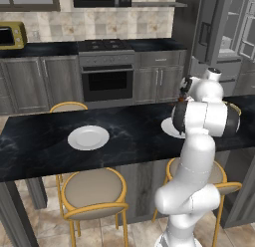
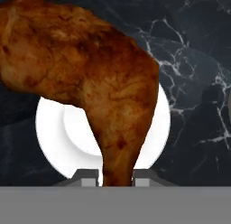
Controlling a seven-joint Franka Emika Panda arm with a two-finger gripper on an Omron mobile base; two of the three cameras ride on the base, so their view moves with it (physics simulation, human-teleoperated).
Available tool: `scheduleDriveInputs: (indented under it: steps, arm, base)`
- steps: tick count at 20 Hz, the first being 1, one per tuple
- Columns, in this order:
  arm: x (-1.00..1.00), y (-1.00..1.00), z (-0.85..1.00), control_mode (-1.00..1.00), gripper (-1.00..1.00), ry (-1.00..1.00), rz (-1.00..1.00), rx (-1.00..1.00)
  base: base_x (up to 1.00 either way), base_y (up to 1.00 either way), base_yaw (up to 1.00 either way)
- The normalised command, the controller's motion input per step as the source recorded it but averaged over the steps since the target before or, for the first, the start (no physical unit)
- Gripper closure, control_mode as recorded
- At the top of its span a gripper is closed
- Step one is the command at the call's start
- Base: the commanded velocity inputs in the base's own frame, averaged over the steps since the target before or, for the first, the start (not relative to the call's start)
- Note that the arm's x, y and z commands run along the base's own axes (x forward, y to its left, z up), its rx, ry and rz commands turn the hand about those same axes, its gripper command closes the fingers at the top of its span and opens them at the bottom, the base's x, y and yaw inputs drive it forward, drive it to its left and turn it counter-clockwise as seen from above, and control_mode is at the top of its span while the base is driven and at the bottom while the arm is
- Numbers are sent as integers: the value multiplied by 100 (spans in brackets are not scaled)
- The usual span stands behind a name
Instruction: Pick the chicken drumstick and lime from their plates and place them in the bowl. Then put the bowl in the fridge.
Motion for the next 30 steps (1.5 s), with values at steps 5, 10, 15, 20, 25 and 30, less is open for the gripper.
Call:
scheduleDriveInputs:
  steps: [5, 10, 15, 20, 25, 30]
  arm:
    - [9, -66, 17, -100, 100, 13, 0, -3]
    - [7, -66, 1, -100, 100, 3, 0, 0]
    - [10, -54, -11, -100, 100, 0, 0, 0]
    - [19, -45, -9, -100, 100, 0, 0, 0]
    - [24, -29, -9, -100, 100, 0, 0, 0]
    - [9, -17, -20, -100, 100, 4, 4, 0]
  base:
    - [0, 0, 0]
    - [0, 0, 0]
    - [0, 0, 0]
    - [0, 0, 0]
    - [0, 0, 0]
    - [0, 0, 0]
